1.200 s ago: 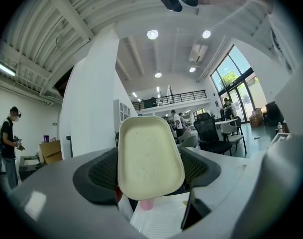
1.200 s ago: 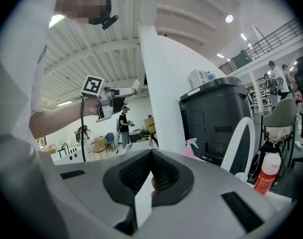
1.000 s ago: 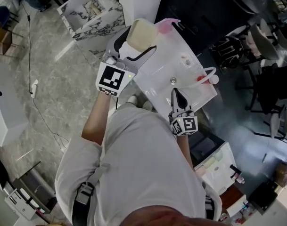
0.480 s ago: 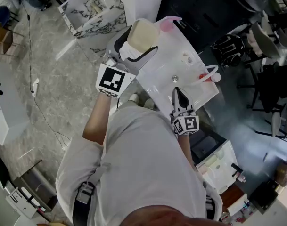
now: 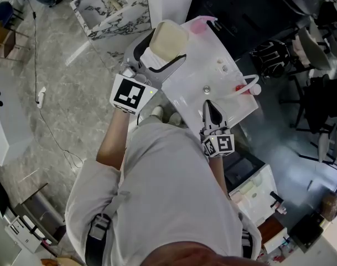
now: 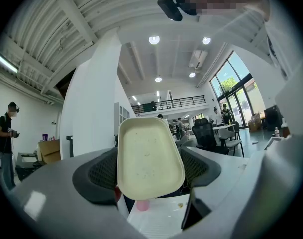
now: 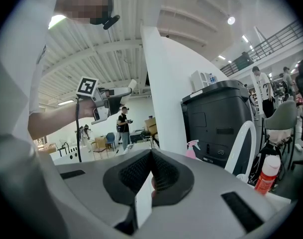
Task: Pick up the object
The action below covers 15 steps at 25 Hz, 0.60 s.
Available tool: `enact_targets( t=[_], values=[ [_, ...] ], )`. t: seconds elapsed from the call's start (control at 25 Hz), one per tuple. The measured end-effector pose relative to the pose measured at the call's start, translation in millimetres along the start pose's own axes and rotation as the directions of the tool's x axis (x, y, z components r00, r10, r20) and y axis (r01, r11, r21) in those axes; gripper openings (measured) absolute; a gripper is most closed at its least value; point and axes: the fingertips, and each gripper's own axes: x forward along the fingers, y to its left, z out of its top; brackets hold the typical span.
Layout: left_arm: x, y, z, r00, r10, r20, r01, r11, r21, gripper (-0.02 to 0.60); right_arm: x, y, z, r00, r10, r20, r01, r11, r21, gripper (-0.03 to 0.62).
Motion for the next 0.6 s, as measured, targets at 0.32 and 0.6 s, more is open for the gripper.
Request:
enact_targets(
  t=[0.32,0.6],
  values=[
    [-10,3,2,1.000,0.023,0.011,-0.022,0.999,-0.029,0.387,10,14,42,0.998,0.020,0.062,-0.017,0.998,-0.055,0.003],
    [-16,2,-5,1.000,0.004,-0.029,-0.004,1.000,-0.009,0.387,37,34,104,0.984,0.070,0.163,-0.045,0.987,-0.152,0.003]
  ],
)
